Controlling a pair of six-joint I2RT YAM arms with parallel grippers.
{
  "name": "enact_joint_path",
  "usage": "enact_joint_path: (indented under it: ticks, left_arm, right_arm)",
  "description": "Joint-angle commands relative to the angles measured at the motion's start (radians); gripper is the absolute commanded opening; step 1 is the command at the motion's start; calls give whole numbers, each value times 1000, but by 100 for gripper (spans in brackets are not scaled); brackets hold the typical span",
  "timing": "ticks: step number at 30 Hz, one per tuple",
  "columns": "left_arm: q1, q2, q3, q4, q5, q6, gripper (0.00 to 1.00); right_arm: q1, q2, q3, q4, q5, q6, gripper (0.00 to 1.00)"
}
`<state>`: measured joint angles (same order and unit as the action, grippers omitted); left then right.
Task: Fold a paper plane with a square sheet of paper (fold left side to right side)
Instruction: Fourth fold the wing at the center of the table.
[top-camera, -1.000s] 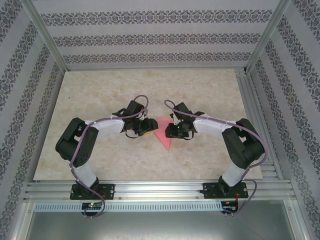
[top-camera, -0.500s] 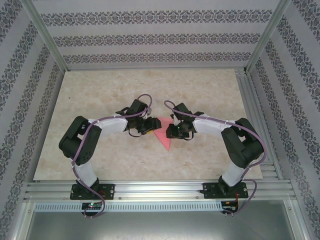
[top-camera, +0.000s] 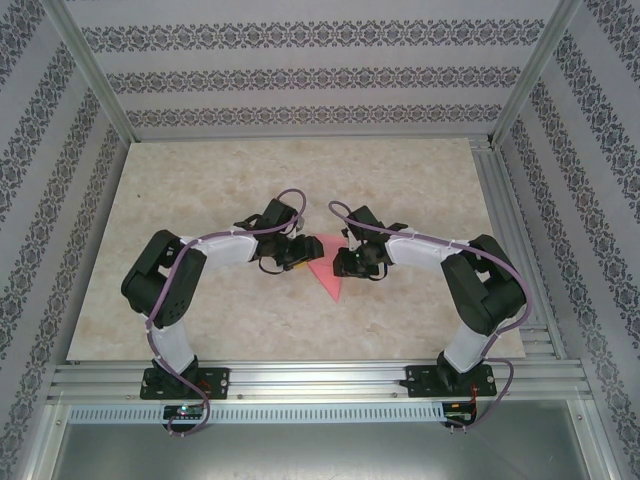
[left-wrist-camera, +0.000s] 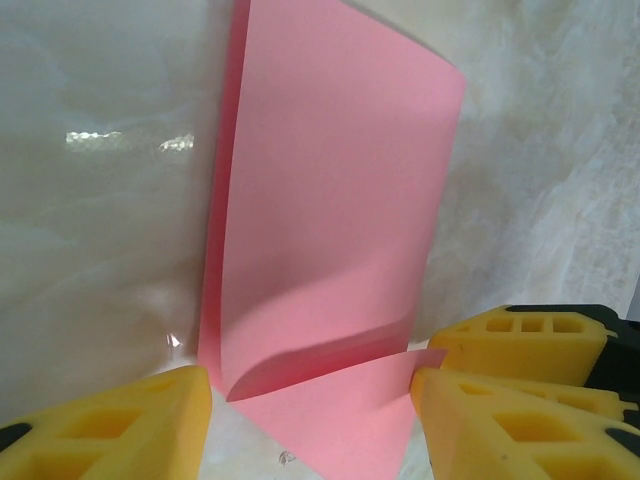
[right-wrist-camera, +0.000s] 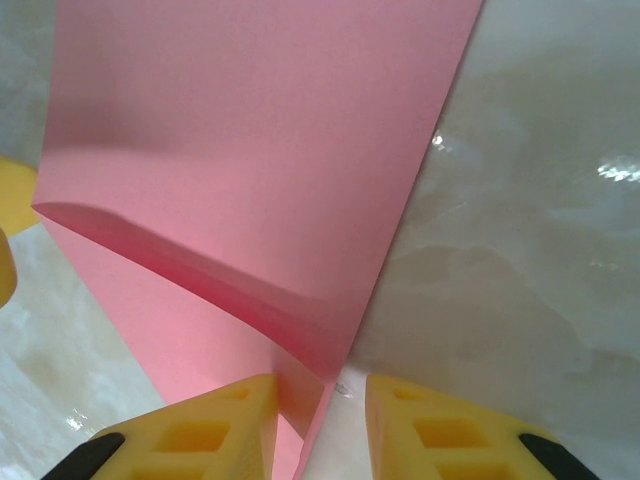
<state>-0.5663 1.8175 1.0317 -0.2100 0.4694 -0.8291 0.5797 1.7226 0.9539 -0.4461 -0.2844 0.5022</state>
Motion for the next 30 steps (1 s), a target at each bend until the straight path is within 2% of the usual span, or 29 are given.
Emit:
enact_joint_path:
  ticks: [1, 9, 14, 20, 30]
  left_arm:
    - [-20, 18, 32, -16, -3, -5, 58]
    - [-30, 26, 44, -18, -4, -7, 55]
    - [-32, 21, 45, -15, -3, -8, 45]
    - [-36, 32, 61, -23, 0, -11, 28]
    - [-46, 19, 50, -25, -18, -18, 21]
  right_arm:
    - [-9, 13, 10, -3, 18, -7, 29]
    - [-9, 11, 6, -3, 19, -6, 29]
    - [-9, 9, 7, -2, 22, -2, 29]
    - [-11, -25, 19, -21, 45, -16, 29]
    - [-11, -160, -6, -53, 112, -25, 34]
